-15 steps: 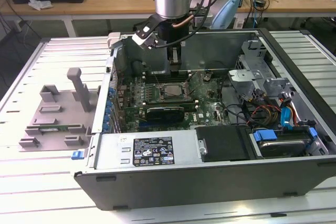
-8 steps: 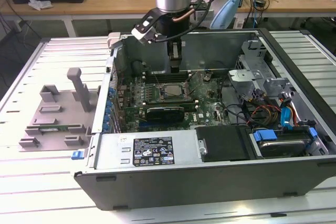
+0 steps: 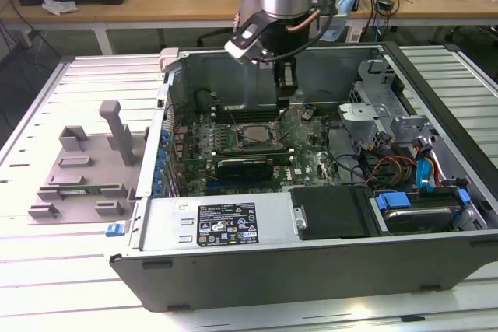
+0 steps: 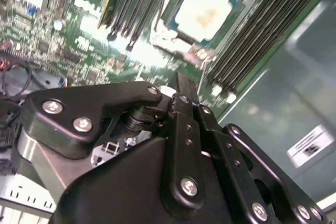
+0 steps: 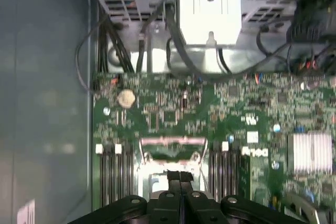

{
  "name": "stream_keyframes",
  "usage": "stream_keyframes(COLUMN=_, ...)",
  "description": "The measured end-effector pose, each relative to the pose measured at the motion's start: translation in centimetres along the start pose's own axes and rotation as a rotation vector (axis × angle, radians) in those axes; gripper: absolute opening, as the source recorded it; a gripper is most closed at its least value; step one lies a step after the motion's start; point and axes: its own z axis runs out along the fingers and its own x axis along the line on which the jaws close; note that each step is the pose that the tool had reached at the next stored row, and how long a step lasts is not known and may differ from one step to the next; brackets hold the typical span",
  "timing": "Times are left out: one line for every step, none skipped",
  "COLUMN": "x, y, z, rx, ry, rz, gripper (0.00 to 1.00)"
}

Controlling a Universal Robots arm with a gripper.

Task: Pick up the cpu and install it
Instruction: 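Close the cpu cover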

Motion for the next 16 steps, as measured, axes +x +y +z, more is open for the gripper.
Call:
stream_keyframes(x=-0.01, y=0.68, z=0.05, rx=-0.0002, ry=0.0003, rz=0.000, gripper=0.11)
stream_keyframes(x=-0.02, y=1.39, z=0.09, rx=-0.0002, ry=0.0004, rz=0.000, gripper=0.11)
stream_keyframes(x=-0.03, y=1.71, z=0.10, rx=-0.0001, ry=0.0003, rz=0.000, gripper=0.11)
stream_keyframes(x=-0.04, y=2.00, z=0.11, rx=-0.0001, ry=0.0002, rz=0.000, gripper=0.11)
stream_keyframes(x=-0.05, y=2.52, z=0.13, rx=-0.0001, ry=0.0002, rz=0.000, gripper=0.11)
stream_keyframes(x=-0.05, y=2.71, z=0.14, rx=-0.0001, ry=0.0002, rz=0.000, gripper=0.11)
stream_keyframes(x=-0.06, y=3.12, z=0.16, rx=-0.0001, ry=0.0001, rz=0.000, gripper=0.11)
stream_keyframes(x=-0.06, y=3.46, z=0.18, rx=0.0000, ry=0.0001, rz=0.000, gripper=0.11)
stream_keyframes(x=-0.05, y=4.05, z=0.21, rx=-0.0001, ry=0.0003, rz=0.000, gripper=0.11)
stream_keyframes(x=-0.05, y=4.28, z=0.22, rx=-0.0001, ry=0.0002, rz=0.000, gripper=0.11)
stream_keyframes(x=-0.05, y=4.35, z=0.22, rx=-0.0001, ry=0.0001, rz=0.000, gripper=0.11)
stream_keyframes(x=-0.05, y=4.42, z=0.22, rx=-0.0001, ry=0.0001, rz=0.000, gripper=0.11)
stream_keyframes(x=-0.06, y=4.48, z=0.32, rx=-0.0001, ry=0.0001, rz=0.000, gripper=0.11)
stream_keyframes(x=-0.05, y=4.47, z=0.51, rx=-0.0001, ry=0.0001, rz=0.000, gripper=0.11)
stream_keyframes(x=-0.05, y=4.46, z=0.68, rx=-0.0001, ry=0.0001, rz=0.000, gripper=0.11)
stream_keyframes(x=-0.04, y=4.45, z=0.94, rx=-0.0001, ry=0.0002, rz=0.000, gripper=0.11)
